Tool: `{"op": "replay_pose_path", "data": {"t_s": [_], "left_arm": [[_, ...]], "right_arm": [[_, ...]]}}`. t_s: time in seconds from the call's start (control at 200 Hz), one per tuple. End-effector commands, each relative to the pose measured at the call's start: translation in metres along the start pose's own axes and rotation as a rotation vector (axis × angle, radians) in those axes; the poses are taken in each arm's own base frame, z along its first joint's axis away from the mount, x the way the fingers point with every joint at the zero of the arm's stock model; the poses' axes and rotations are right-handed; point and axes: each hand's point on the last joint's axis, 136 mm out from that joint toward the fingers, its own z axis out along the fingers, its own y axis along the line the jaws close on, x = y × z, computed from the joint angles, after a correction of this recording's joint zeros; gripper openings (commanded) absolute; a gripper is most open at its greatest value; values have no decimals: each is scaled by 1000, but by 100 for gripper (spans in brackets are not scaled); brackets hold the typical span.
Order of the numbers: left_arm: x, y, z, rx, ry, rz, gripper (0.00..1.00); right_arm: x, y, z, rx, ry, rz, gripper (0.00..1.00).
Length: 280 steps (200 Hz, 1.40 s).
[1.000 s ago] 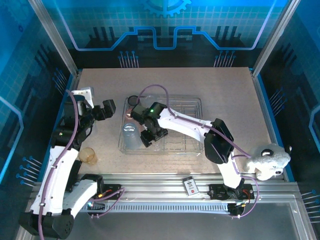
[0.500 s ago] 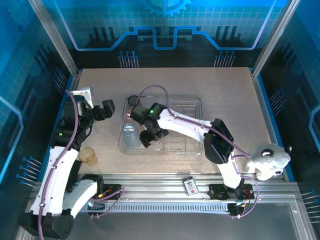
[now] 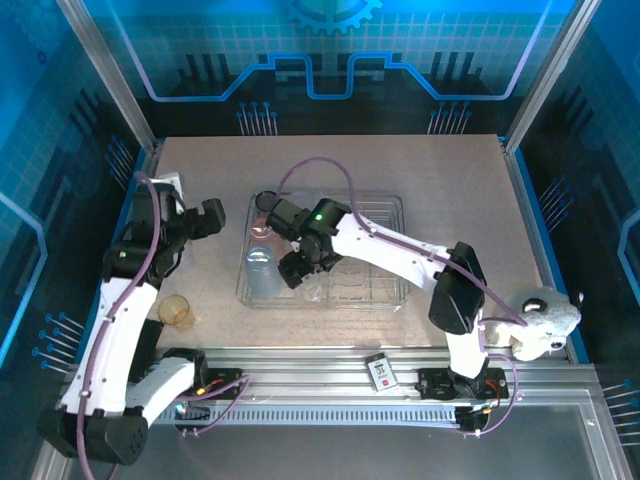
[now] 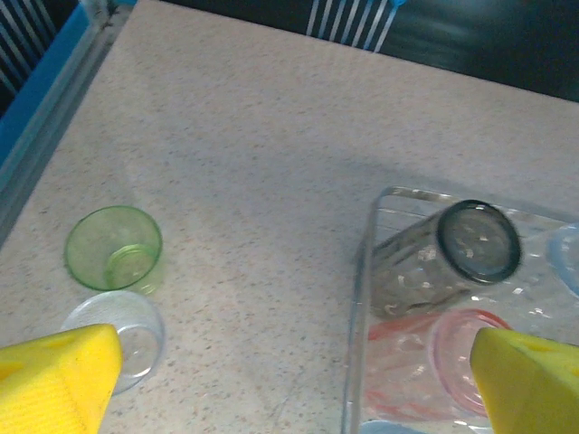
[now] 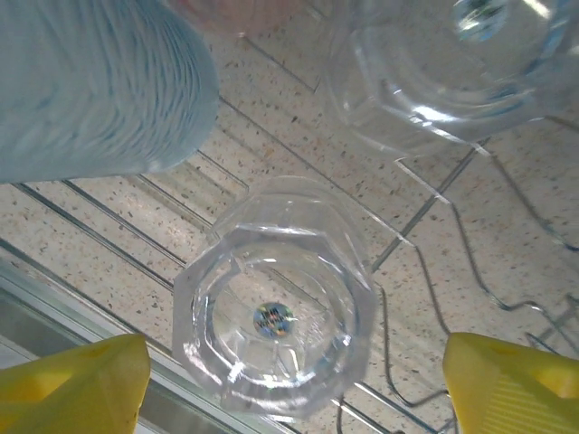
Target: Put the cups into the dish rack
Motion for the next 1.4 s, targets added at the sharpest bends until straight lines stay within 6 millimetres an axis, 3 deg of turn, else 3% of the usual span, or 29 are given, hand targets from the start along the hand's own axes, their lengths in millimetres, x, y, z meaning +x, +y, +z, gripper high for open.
{"op": "replay_pose_path", "data": {"t_s": [0.0, 0.195, 0.405, 0.725, 0.846, 1.066, 1.396], "left_arm": [[13, 29, 7, -168, 105, -34, 99], [31, 56, 35, -293, 259, -68, 98], [40, 85, 75, -373, 405, -56, 92], [24, 92, 132, -371, 486, -80, 82], [27, 94, 152, -375, 529, -86, 69], [46, 108, 177, -430, 605, -150, 65], [55, 107, 202, -409, 645, -159, 54]], "right_arm": [[-3, -13, -37, 52, -110, -14, 83], [-4, -47, -67, 155, -265, -5, 83], [7, -88, -98, 237, -441, 54, 82], [48, -151, -114, 227, -513, 242, 81], [64, -164, -115, 205, -527, 297, 81], [88, -180, -117, 230, -527, 331, 81], [113, -200, -122, 246, -554, 382, 81]]}}
